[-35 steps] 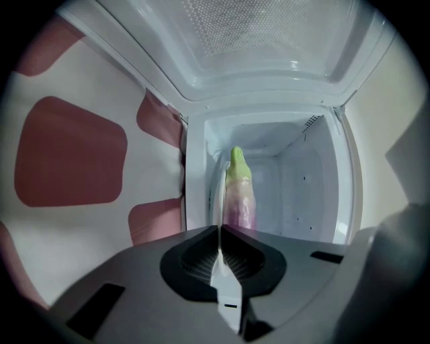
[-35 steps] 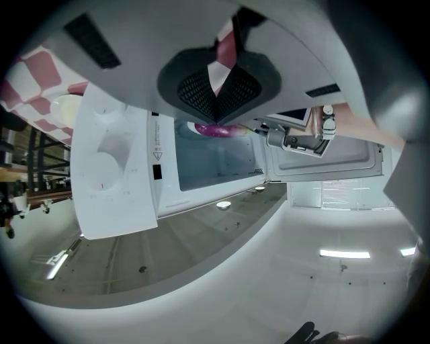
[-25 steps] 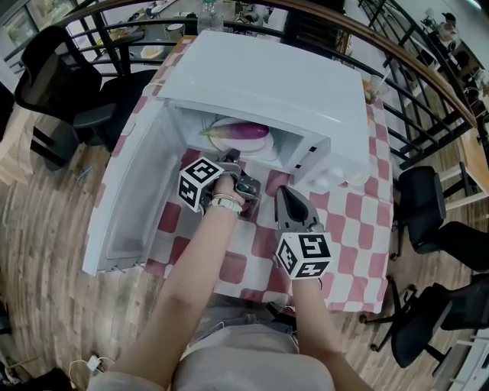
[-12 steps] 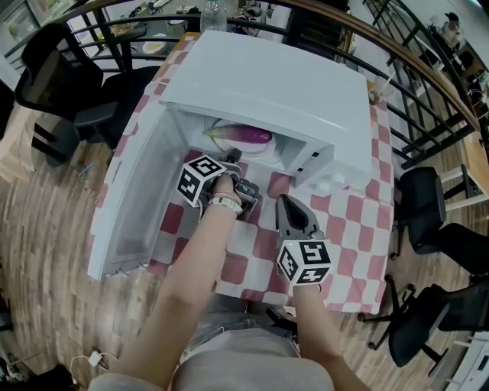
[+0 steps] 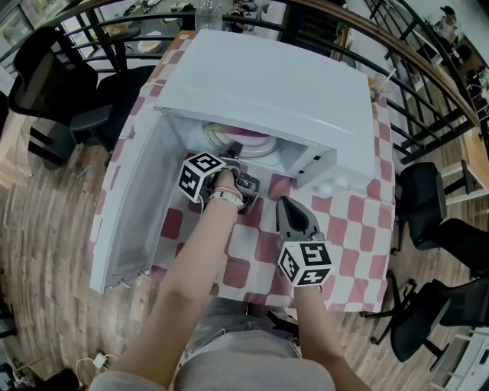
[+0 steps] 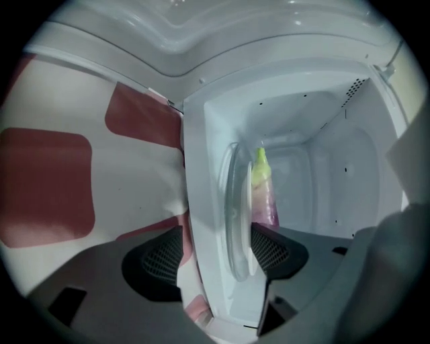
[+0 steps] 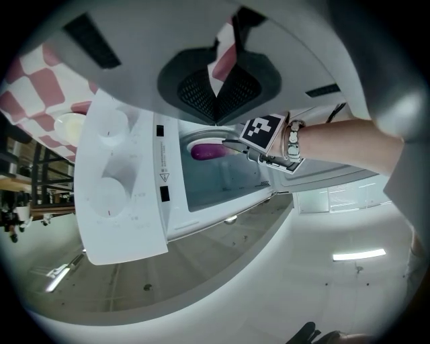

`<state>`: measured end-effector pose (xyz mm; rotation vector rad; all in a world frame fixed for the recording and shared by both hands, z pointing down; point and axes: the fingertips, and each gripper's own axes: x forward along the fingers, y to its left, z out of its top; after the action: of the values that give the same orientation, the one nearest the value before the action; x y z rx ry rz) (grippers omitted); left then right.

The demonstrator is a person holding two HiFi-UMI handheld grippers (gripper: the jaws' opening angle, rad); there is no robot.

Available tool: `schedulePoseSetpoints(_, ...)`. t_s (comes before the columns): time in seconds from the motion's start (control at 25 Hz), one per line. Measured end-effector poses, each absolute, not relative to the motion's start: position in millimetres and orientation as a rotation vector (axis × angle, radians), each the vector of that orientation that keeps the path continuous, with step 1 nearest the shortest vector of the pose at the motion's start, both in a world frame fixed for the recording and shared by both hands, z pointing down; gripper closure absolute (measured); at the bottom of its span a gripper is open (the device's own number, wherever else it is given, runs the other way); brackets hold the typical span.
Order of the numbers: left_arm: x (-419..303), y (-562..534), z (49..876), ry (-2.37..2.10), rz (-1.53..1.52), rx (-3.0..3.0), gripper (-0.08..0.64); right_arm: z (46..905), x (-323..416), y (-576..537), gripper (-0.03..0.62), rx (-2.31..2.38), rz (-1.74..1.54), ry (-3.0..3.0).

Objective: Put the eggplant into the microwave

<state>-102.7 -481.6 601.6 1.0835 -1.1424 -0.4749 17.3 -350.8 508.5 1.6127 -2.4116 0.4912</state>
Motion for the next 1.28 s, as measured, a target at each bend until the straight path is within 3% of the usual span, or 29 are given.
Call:
schedulePoseSetpoints(0.48, -99.0, -479.9, 597.9, -1.125, -0.464, 1.077, 0.256, 500.7, 19.3, -357.4, 0.569, 1.644, 0.518, -2.401)
schedulePoseSetpoints(1.0, -96.6, -450.2, 538.3, -1.077, -0.507, 1.184, 0.273, 454.4, 20.9, -341.0, 0.569, 1.607, 0.456, -2.471)
schedulePoseSetpoints(1.28, -97.1, -424.5, 507.9, -1.097, -0.528, 1.25, 0.427, 432.9, 23.8, -326.4, 0.569, 1.604, 0.43, -2.508)
